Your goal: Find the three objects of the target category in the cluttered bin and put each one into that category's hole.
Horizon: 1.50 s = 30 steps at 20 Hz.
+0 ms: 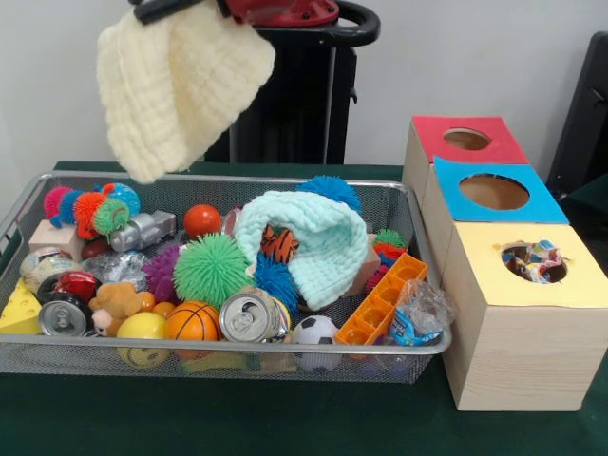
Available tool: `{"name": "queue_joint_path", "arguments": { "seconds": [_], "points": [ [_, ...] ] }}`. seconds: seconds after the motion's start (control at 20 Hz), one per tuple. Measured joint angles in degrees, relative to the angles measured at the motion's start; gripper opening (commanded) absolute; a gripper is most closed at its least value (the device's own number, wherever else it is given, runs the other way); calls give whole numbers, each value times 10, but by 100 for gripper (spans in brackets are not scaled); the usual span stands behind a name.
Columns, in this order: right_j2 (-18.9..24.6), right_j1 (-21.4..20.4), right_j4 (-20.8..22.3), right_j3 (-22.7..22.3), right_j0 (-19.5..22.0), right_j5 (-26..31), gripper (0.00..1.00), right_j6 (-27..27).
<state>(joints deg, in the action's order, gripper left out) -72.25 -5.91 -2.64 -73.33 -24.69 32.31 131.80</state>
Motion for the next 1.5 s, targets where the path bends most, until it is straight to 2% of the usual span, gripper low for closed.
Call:
{"name": "queue_joint_path", "arguments": {
  "seconds": [0.4,1.5],
  "points": [
    [-4,-29,32,0,-23,29,0,0],
    [-4,-44,58,0,-27,30,0,0]
  ]
}}
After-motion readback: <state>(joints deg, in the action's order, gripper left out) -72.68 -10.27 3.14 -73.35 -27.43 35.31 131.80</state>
